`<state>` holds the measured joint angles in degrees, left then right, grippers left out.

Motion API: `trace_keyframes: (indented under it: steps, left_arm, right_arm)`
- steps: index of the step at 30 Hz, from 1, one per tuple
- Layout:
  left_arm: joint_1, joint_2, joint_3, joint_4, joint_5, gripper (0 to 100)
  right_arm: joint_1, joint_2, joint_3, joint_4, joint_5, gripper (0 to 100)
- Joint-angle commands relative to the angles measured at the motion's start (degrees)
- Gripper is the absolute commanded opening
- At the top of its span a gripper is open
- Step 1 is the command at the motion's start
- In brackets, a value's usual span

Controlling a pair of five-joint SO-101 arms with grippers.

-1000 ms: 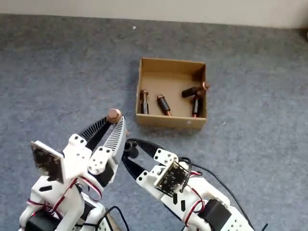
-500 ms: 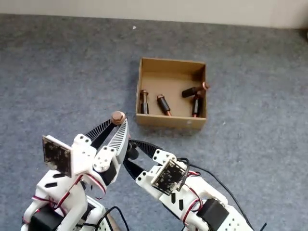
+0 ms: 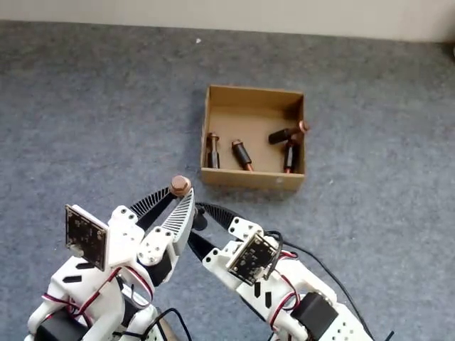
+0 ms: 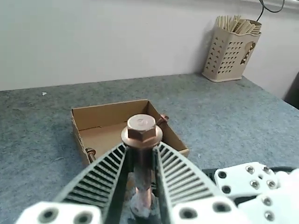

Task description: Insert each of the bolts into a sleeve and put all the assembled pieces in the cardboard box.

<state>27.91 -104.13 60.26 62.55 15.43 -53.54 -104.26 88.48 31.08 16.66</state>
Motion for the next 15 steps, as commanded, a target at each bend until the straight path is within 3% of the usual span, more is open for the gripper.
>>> trace_keyframes:
  steps: [1, 7, 12, 15]
  left_arm:
    - [1.19, -0.66, -1.27, -0.09, -0.7, 1]
    - [1.63, -0.66, 1.54, 0.26, -0.7, 1]
    - [1.54, -0.66, 2.95, 0.26, -0.7, 1]
    - [1.27, -0.66, 3.03, 0.53, -0.35, 9]
  right_arm:
    - [-0.22, -0.84, -0.66, -1.98, 0.35, 0.5]
    - [-0.66, -0.84, -1.19, -1.98, 0.35, 0.5]
    - [5.32, -0.84, -2.33, -2.24, -3.87, 0.5]
    - [8.48, -0.84, -4.97, -2.15, -7.3, 0.5]
